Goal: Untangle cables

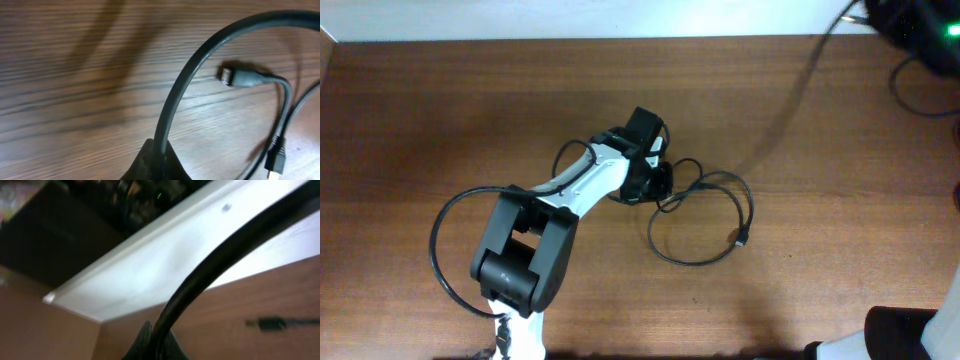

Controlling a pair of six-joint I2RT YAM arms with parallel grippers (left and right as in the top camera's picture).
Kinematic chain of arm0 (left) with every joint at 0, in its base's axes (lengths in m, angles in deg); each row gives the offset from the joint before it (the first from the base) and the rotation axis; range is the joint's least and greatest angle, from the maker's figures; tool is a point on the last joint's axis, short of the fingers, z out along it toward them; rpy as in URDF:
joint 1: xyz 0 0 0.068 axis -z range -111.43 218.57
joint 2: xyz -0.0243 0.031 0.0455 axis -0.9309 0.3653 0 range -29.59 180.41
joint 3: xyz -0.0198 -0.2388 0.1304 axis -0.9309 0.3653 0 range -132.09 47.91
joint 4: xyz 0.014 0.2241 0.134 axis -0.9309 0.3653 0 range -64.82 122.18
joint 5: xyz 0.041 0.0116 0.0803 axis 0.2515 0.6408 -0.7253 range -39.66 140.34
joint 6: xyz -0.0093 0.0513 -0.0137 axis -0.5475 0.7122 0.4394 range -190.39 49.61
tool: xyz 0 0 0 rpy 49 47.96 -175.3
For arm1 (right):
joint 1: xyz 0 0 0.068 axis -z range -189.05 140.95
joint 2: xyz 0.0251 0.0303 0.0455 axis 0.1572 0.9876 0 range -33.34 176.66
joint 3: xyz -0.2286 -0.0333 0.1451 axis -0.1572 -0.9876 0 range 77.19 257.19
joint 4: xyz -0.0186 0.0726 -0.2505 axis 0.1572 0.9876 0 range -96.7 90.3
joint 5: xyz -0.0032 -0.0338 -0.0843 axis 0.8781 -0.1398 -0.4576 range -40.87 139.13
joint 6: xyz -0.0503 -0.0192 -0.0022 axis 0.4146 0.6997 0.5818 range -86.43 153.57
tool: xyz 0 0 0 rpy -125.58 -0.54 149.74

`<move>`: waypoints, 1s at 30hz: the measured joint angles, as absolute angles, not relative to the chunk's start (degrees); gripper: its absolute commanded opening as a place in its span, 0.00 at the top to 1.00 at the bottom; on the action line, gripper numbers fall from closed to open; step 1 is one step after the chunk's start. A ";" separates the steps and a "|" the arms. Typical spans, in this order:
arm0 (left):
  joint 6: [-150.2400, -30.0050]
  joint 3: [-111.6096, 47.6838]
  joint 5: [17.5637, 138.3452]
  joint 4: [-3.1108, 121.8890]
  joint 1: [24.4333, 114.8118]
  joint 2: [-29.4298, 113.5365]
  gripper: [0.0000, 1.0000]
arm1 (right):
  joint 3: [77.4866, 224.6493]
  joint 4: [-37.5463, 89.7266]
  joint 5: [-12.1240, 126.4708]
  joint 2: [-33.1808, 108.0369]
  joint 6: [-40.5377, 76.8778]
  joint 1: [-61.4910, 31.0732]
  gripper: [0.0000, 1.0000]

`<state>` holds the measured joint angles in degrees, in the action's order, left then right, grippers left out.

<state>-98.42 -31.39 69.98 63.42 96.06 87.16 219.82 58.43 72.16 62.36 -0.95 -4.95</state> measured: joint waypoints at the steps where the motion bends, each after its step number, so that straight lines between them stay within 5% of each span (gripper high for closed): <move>1: -98.42 -31.39 69.74 63.79 95.71 87.16 1.00 | 219.82 58.06 72.40 62.29 -1.37 -3.48 0.96; 12: -96.28 -31.39 68.91 65.78 94.97 87.16 1.00 | 219.84 58.41 74.74 62.27 -3.38 5.98 0.96; 30: -96.28 -31.39 68.97 66.37 94.97 87.16 1.00 | 220.39 65.18 37.43 84.91 1.23 8.54 0.96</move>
